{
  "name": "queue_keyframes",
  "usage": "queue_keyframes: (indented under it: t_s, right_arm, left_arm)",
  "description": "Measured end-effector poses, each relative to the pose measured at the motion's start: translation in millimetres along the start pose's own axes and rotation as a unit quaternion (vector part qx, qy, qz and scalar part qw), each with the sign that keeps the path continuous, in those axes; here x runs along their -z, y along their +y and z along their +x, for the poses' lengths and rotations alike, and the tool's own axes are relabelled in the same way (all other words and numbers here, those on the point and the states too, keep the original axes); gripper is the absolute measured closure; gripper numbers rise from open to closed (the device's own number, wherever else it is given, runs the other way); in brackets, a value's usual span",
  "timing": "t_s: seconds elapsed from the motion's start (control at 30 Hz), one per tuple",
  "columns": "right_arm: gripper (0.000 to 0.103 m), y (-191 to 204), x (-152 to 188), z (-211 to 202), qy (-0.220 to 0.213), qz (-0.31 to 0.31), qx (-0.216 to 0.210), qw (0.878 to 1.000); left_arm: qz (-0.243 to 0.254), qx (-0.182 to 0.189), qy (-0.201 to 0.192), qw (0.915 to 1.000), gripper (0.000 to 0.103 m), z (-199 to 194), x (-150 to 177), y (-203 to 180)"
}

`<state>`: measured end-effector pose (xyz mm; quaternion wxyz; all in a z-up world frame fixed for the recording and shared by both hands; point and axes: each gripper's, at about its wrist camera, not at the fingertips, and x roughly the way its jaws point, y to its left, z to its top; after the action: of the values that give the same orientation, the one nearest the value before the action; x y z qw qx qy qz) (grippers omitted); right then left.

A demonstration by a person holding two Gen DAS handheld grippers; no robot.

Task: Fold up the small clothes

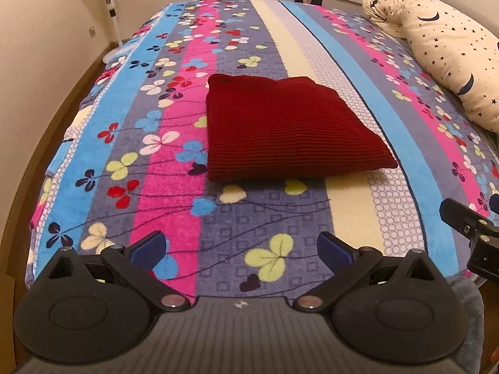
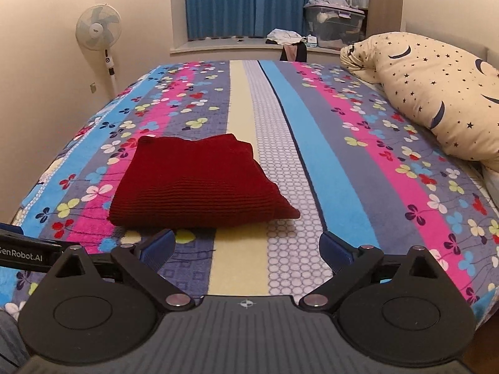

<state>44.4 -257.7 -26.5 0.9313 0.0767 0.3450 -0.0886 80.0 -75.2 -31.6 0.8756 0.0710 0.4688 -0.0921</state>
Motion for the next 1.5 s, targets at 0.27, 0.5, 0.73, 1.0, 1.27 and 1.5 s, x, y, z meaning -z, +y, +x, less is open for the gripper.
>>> queue_keyframes:
  t_s: [0.27,0.5,0.73,1.0,1.27,1.5]
  right_arm:
    - [0.005,4.0,0.7,-1.9,0.002,-0.005,-0.004,1.000]
    - [0.005,8.0,2.3,0.1,0.009,-0.003,-0.004,1.000]
    - [0.005,9.8,2.8,0.9,0.010,-0.006,-0.007,1.000]
    - [0.005,12.2,2.4,1.9,0.011,-0.008,-0.007,1.000]
    - [0.005,11.9,1.7,1.7,0.012,-0.009,-0.008,1.000]
    - [0.005,11.8,0.8,1.9,0.012,-0.010,-0.009,1.000]
  left_arm:
    - [0.003,-0.004,-0.004,1.0000,0.000,-4.0,2.1,-0.8]
    - [0.005,-0.006,-0.006,0.9999,0.000,-4.9,0.4,-3.7]
    - [0.007,-0.015,-0.008,0.9998,0.000,-3.8,-1.4,-2.0]
    - [0.006,-0.009,0.002,0.9999,0.000,-0.4,-2.1,-3.2]
    - [0.017,-0.020,-0.003,0.9997,0.000,-1.1,-1.3,-6.8]
    - [0.016,-0.023,-0.003,0.9996,0.000,-0.9,-1.9,-5.3]
